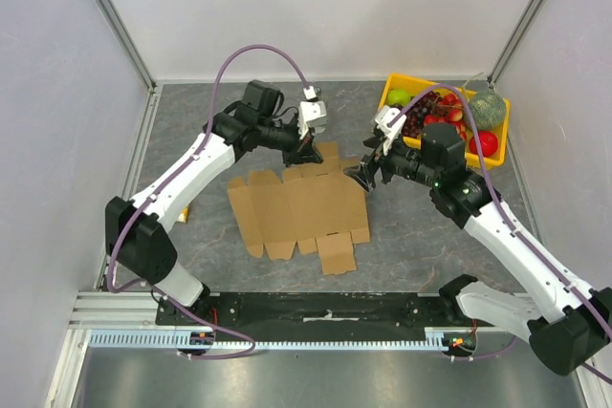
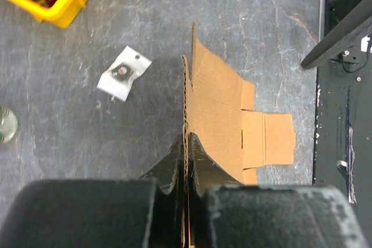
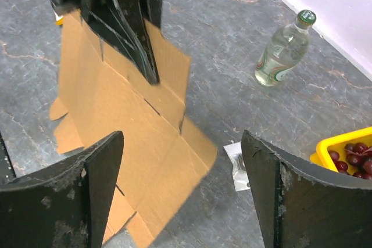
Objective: Fold the paper box
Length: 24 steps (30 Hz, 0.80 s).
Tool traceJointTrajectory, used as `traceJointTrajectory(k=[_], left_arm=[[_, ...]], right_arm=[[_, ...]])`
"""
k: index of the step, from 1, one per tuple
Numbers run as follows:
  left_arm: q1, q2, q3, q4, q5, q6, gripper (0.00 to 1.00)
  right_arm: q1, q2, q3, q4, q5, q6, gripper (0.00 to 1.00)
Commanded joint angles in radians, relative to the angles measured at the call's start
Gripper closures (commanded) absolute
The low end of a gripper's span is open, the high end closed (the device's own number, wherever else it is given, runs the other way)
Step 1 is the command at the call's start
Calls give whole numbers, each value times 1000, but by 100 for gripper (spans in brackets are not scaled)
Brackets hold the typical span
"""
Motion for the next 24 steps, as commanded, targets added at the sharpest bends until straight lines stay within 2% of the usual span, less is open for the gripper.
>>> traceJointTrajectory(k=[1, 5, 10, 16, 24], left_arm=[[92, -104, -67, 113, 93, -106, 98], [178, -176, -128, 164, 175, -140, 98], [215, -215, -144, 144, 210, -114, 98], [220, -224, -148, 141, 227, -99, 98], [238, -212, -155, 156, 227, -105, 98]], right_arm=[[-11, -24, -100, 163, 55, 43, 10], [-20, 4, -201, 307, -8, 69, 9], [-26, 82, -290, 484, -77, 109, 10], [-40, 223, -277, 640, -180, 132, 13], [-51, 283, -240, 652, -258, 129, 42]])
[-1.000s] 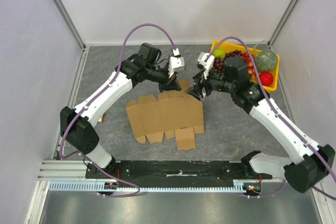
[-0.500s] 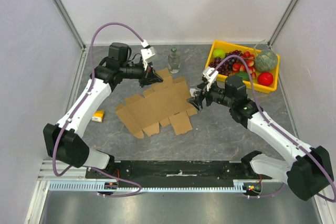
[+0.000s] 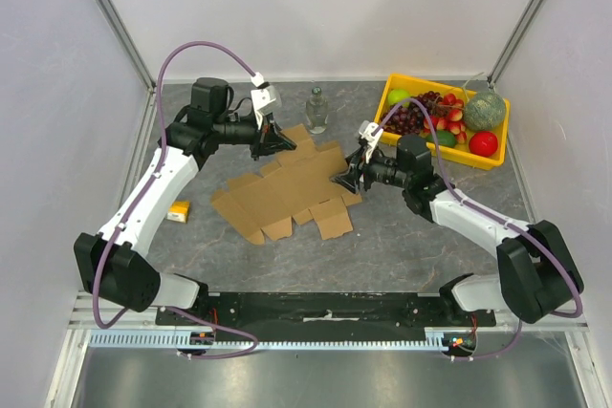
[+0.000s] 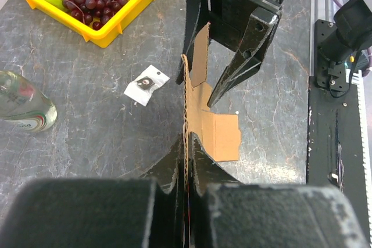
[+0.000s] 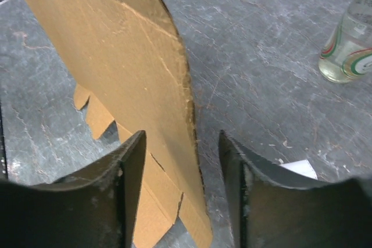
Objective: Fold the paper box
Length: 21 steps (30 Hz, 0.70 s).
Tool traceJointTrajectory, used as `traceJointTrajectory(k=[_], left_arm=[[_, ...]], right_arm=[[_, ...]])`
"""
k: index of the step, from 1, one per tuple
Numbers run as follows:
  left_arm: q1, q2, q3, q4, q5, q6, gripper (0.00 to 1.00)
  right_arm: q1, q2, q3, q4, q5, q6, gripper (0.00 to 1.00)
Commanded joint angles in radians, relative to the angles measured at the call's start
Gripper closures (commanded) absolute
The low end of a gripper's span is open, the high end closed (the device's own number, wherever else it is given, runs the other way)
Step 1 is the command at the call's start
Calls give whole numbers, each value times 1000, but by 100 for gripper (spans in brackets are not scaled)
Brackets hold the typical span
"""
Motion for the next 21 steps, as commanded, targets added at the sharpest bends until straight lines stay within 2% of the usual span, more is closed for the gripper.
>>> traceJointTrajectory(k=[1, 5, 8, 11, 15, 18, 21], left_arm=[[13, -4, -10, 53, 26, -31, 98], [22, -9, -36, 120, -58, -95, 98], [30, -6, -67, 180, -118, -158, 98], [30, 8, -81, 221, -199, -222, 96], [31, 36, -107, 267, -296, -293, 92], [28, 57, -131, 296, -329, -347, 92], [25, 67, -174, 336, -344, -404, 91]], right_arm=[[-6, -3, 44, 69, -76, 8, 46], [-6, -29, 23, 75, -65, 28, 69], [-6, -40, 40, 52, -50, 42, 79], [-6, -27, 105, -60, -13, 39, 84], [-6, 16, 257, -320, 94, 1, 92], [-5, 50, 365, -507, 171, -35, 99], [-5, 88, 446, -627, 208, -81, 100]])
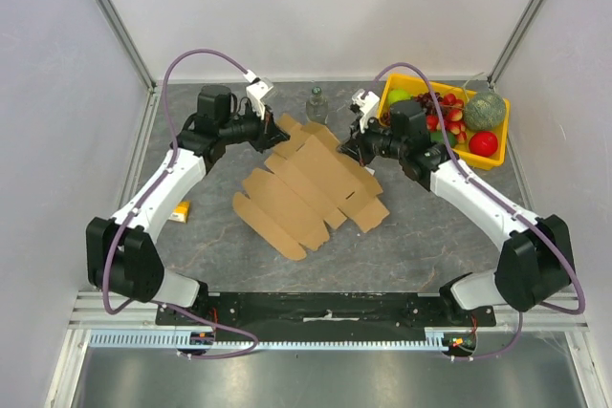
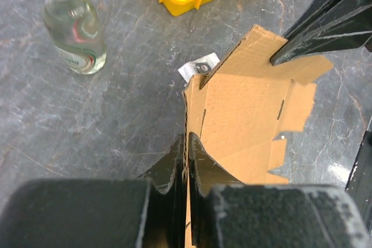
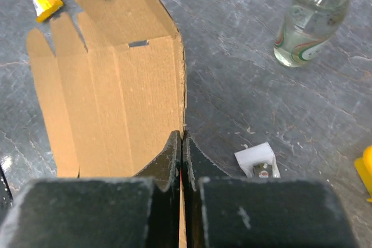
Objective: Fold the paper box
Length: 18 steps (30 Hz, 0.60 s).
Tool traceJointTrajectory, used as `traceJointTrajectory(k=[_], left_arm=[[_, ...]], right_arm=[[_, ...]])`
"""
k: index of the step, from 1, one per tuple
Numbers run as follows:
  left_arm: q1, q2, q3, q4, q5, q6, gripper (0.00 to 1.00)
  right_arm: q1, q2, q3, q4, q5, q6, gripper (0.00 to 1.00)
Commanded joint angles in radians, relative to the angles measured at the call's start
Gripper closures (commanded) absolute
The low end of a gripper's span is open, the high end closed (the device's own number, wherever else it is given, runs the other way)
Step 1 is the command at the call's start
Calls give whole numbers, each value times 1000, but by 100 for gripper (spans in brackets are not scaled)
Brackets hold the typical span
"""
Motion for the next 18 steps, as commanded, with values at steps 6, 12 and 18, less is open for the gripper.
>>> traceJointTrajectory(k=[6, 12, 18], left_arm=[[-32, -22, -219, 196, -151, -256, 90], [-66, -91, -422, 360, -243, -340, 89], [-90, -154, -592, 511, -325, -399, 84]], right_arm=[[6, 91, 182, -345, 137, -125, 100], [78, 111, 182, -371, 250, -164, 100], [183, 102, 169, -364, 410, -185, 100]])
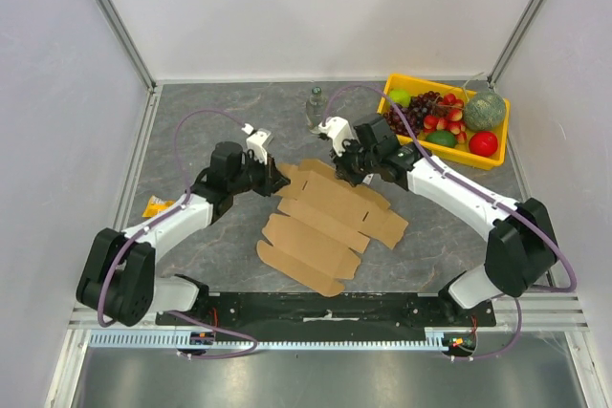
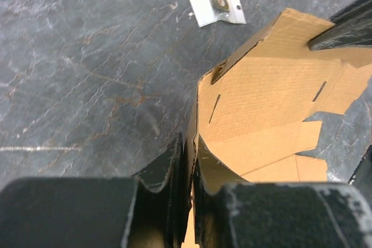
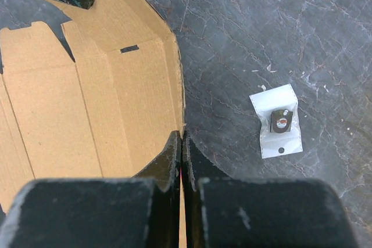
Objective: Fold the paper box
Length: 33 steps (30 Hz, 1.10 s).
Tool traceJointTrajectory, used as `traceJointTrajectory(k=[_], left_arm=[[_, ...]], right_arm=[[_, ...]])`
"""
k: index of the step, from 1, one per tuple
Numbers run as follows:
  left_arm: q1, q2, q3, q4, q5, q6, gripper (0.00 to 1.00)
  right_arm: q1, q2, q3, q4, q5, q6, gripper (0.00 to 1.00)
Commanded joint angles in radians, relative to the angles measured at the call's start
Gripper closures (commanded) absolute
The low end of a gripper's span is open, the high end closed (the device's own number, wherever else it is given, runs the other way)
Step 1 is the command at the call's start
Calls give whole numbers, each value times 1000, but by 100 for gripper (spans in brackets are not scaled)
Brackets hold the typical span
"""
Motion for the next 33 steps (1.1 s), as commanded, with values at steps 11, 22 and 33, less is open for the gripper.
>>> traceJointTrajectory(k=[11, 22, 33], left_arm=[[-24, -40, -221, 298, -109, -110, 80], [-30, -135, -348, 432, -66, -119, 61], [-32, -145, -408, 499, -62, -173, 50]], right_arm=[[193, -110, -112, 169, 339, -31, 100], [212, -103, -124, 186, 403, -25, 100], [213, -107, -141, 192, 385, -26, 100]])
